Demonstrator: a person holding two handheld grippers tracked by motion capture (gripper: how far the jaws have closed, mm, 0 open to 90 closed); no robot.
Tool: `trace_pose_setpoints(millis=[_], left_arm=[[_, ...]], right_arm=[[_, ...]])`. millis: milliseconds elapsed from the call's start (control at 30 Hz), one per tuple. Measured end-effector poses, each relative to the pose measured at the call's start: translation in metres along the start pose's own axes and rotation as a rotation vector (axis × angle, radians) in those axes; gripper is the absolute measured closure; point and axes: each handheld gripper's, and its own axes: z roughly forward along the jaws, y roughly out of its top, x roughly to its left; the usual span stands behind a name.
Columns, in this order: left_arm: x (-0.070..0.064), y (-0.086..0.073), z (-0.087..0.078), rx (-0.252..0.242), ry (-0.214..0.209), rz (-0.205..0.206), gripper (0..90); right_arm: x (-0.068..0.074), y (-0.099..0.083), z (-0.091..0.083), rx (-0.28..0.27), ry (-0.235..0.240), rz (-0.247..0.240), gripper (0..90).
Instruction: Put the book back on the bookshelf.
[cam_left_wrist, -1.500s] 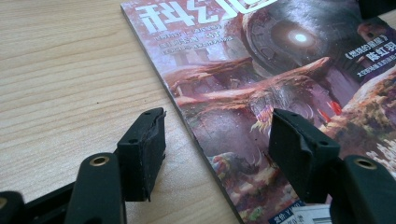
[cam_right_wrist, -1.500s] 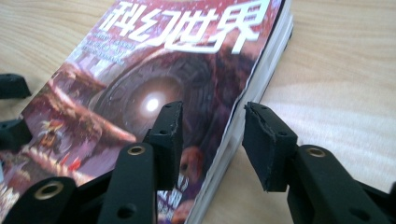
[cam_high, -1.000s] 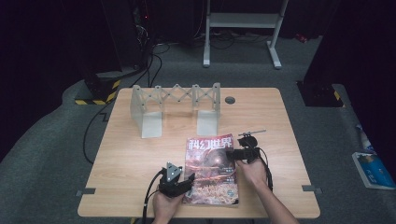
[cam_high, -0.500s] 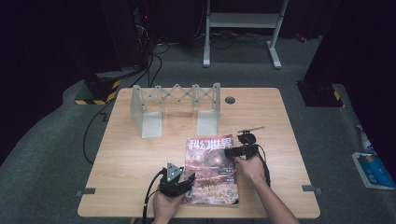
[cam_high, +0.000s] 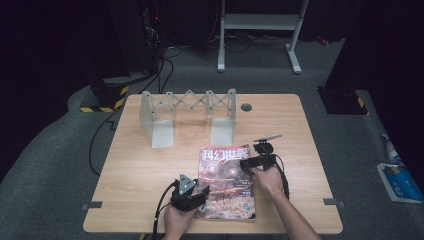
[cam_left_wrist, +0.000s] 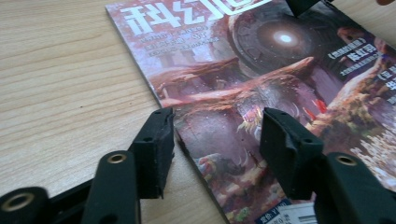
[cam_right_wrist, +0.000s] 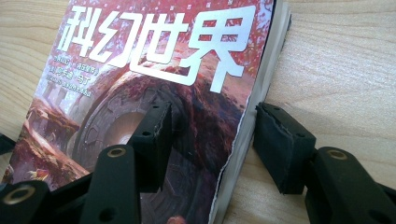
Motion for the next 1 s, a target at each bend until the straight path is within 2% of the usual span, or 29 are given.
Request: trace_pose_setpoints(millis=[333,400,500,633,667,700,833,1000], left_arm=[[0.0,0.0,0.0,-0.001,0.001,0.008,46.5],[0.0,0.0,0.0,-0.002,0.002,0.011,46.4],[0.0,0.0,0.0,-0.002,0.004,0.012,46.5],[-0.001,0.0,0.0,-0.006,0.005,0.017,46.5],[-0.001,0.0,0.0,-0.005,0.005,0.022,46.5],[-0.001,0.0,0.0,-0.006,0.007,0.021,46.6],[-0.001,0.0,0.0,-0.006,0.007,0.022,46.6],[-0.001,0.0,0.0,-0.006,0.007,0.022,46.6]], right_arm=[[0.001,-0.007,-0.007,-0.036,0.004,-0.012,54.6],[0.0,-0.009,-0.008,-0.045,0.01,-0.024,55.7],[-0.001,-0.012,-0.009,-0.051,0.025,-0.016,57.1],[-0.002,-0.015,-0.013,-0.051,0.043,-0.043,59.2],[-0.002,-0.017,-0.014,-0.049,0.087,-0.044,62.5],[-0.001,-0.018,-0.013,-0.043,0.134,-0.03,60.5],[0.011,-0.024,-0.011,-0.06,0.075,-0.096,60.5],[0.011,-0.026,-0.011,-0.059,0.082,-0.089,60.0]])
